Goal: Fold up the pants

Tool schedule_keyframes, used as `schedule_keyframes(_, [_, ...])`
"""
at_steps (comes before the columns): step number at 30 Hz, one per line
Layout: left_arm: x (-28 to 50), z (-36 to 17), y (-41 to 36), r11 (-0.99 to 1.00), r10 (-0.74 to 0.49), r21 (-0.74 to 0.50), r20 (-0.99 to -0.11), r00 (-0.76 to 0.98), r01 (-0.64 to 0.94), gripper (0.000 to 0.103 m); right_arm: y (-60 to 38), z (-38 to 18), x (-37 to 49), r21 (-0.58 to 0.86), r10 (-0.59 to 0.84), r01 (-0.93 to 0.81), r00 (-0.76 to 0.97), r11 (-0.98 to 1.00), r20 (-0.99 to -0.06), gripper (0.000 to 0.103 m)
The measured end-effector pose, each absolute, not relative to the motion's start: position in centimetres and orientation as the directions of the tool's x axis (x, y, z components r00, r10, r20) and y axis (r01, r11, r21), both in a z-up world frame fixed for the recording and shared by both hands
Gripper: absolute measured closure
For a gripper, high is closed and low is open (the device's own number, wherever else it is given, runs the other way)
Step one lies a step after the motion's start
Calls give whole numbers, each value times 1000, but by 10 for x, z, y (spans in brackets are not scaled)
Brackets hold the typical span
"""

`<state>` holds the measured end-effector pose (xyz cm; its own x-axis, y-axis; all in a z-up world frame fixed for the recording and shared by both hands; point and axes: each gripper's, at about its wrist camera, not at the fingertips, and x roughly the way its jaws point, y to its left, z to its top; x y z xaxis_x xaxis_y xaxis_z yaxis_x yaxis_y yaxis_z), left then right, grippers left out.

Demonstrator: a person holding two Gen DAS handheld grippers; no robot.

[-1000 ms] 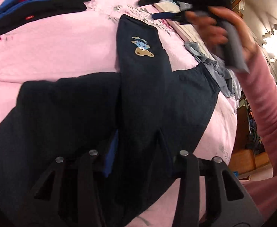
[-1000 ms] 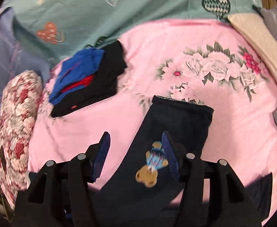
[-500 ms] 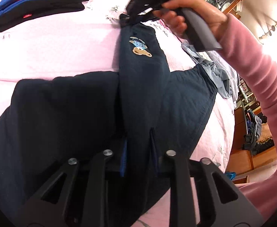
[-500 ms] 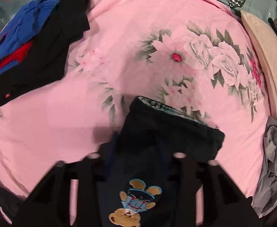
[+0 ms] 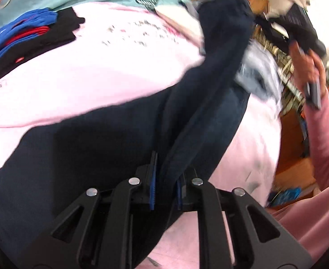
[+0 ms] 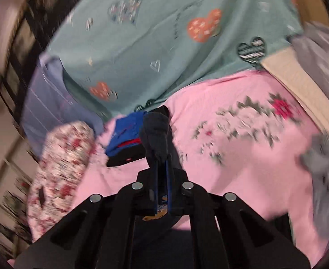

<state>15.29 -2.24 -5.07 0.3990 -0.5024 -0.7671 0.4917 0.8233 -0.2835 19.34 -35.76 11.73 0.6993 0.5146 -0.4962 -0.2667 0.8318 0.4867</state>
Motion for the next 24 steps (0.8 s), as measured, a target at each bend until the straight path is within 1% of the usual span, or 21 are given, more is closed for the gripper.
schedule_keyframes(1, [151, -58, -27, 826, -484, -263, -783, 390, 498, 89, -380, 100, 172, 521, 518, -244, 705, 818, -484, 97])
schedule_keyframes(2, [149, -64, -31, 828, -473, -254, -794, 381, 500, 87, -395, 83, 158, 532, 506, -215, 708, 819, -493, 97])
schedule_keyframes(3, [147, -66, -32, 832, -466, -241, -793, 393, 500, 87, -411, 55, 145, 533, 477, -165, 705, 830, -525, 96])
schedule_keyframes(4, [146, -66, -33, 832, -465, -235, -789, 402, 503, 84, -430, 20, 132, 532, 431, -78, 688, 843, -583, 94])
schedule_keyframes(5, [144, -64, -34, 833, -460, -225, -789, 407, 505, 84, -442, -9, 128, 539, 409, -14, 669, 842, -621, 90])
schedule_keyframes(6, [143, -63, -34, 835, -457, -221, -789, 411, 504, 84, -454, -34, 124, 563, 406, 47, 643, 825, -649, 83])
schedule_keyframes(7, [143, -63, -35, 838, -454, -219, -788, 416, 500, 82, -463, -52, 121, 602, 432, 75, 626, 795, -649, 78])
schedule_keyframes(8, [142, -63, -35, 841, -451, -218, -787, 420, 496, 81, -467, -58, 118, 629, 451, 78, 629, 774, -633, 65])
schedule_keyframes(9, [141, -63, -35, 845, -446, -212, -786, 429, 491, 81, -470, -61, 115, 655, 468, 69, 644, 753, -605, 56])
schedule_keyframes(10, [139, -63, -37, 847, -442, -205, -783, 437, 490, 80, -472, -62, 113, 697, 499, 46, 664, 716, -556, 53])
schedule_keyframes(11, [136, -64, -38, 849, -440, -200, -779, 447, 488, 78, -474, -63, 115, 723, 518, 44, 669, 689, -534, 50])
schedule_keyframes(12, [134, -64, -38, 851, -439, -197, -776, 453, 487, 76, -476, -64, 118, 743, 531, 52, 667, 668, -523, 49])
schedule_keyframes(14, [131, -63, -40, 854, -441, -200, -769, 463, 481, 68, -481, -69, 130, 770, 545, 93, 653, 631, -526, 49])
schedule_keyframes(16, [129, -64, -42, 855, -439, -194, -763, 473, 481, 65, -487, -71, 145, 794, 567, 129, 634, 594, -526, 49])
schedule_keyframes(17, [127, -64, -43, 859, -432, -185, -761, 483, 477, 65, -492, -69, 152, 798, 571, 142, 626, 586, -531, 49])
schedule_keyframes(19, [126, -63, -43, 865, -427, -181, -755, 497, 468, 64, -491, -60, 168, 750, 542, 165, 595, 641, -594, 73])
schedule_keyframes(20, [125, -62, -42, 869, -428, -188, -748, 507, 457, 62, -482, -45, 179, 674, 493, 145, 576, 724, -653, 93])
schedule_keyframes(21, [125, -61, -40, 874, -427, -193, -742, 516, 445, 61, -470, -31, 189, 614, 458, 113, 564, 781, -687, 95])
schedule_keyframes(22, [124, -60, -38, 881, -423, -197, -736, 528, 430, 55, -462, -20, 195, 585, 450, 78, 561, 807, -695, 96])
schedule_keyframes(23, [123, -57, -37, 888, -420, -204, -727, 543, 413, 51, -450, 2, 202, 564, 460, 9, 568, 826, -682, 96])
schedule_keyframes(24, [121, -54, -37, 891, -419, -208, -717, 557, 403, 50, -441, 26, 204, 556, 480, -64, 593, 829, -647, 97])
